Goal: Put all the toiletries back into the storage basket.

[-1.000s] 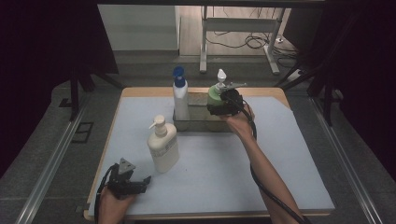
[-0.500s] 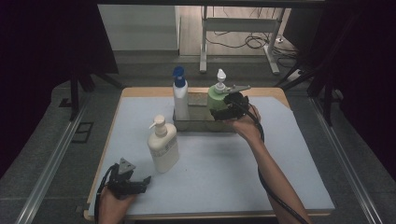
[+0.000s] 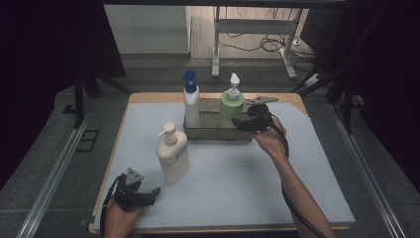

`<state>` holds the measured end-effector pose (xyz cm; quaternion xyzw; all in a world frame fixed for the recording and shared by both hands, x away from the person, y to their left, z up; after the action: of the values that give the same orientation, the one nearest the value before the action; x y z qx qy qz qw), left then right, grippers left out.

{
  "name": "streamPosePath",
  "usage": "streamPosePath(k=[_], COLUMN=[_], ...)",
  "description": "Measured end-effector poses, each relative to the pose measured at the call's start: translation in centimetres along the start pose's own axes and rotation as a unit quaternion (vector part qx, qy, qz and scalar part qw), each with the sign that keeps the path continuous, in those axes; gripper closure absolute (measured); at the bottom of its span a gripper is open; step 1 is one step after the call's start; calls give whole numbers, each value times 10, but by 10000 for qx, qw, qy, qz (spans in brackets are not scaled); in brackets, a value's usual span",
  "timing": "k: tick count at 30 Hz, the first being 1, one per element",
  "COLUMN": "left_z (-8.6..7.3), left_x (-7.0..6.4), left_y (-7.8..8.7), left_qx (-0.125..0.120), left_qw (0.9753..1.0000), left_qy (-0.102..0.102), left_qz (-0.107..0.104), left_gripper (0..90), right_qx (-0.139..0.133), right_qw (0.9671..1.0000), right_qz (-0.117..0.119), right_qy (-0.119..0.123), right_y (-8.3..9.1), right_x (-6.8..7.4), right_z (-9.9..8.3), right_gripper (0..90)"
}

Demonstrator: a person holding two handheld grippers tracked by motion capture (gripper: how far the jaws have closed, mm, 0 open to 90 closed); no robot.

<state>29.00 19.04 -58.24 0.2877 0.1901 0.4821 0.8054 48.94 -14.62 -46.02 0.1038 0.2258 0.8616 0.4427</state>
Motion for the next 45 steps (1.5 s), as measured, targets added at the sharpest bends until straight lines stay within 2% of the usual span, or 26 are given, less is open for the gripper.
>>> streamPosePath(k=[5, 12, 15, 19, 22, 24, 26, 32, 37, 45], left_z=[0, 0, 0, 0, 0, 0, 0, 0, 0, 0], left_x=[0, 0, 0, 0, 0, 0, 0, 0, 0, 0], left_y=[0, 0, 0, 0, 0, 0, 0, 0, 0, 0], left_qx=[1, 0, 0, -1, 0, 1, 0, -1, -2, -1], left_qw=[10000, 10000, 10000, 10000, 10000, 10000, 10000, 10000, 10000, 10000], left_qy=[-1, 0, 1, -1, -1, -1, 1, 0, -1, 0], left_qz=[0, 0, -1, 2, -1, -2, -2, -2, -2, -3], left_gripper=[123, 123, 123, 123, 123, 123, 123, 123, 123, 123], right_qx=[58, -53, -24, 130, 137, 122, 161, 215, 276, 393], right_qw=[9999, 9997, 9996, 9993, 9987, 9989, 9988, 9968, 9964, 9953], right_qz=[-104, -106, -143, -203, -210, -161, -210, -335, -449, -450], right_qy=[20, -225, -257, -290, -435, -420, -411, -692, -667, -768], right_y=[4, 2, -2, -12, -17, -21, -25, -34, -42, -49], right_x=[-8, -17, -20, -24, -29, -31, -33, -34, -34, -35], right_z=[-4, -2, -3, -9, -13, -15, -18, -20, -22, -26], right_gripper=[549, 809, 883, 893, 891, 887, 882, 891, 893, 894])
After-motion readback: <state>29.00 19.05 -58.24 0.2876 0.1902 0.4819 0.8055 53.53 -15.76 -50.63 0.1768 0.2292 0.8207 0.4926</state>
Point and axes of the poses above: each handheld gripper's, and its own axes: y roughly backward along the jaws, z roughly out of its top, x roughly to its left, the point moved 8 cm from there along -y, roughly forward along the jaws, and after that the axes turned 7 degrees about -x, right-handed, at the moved point
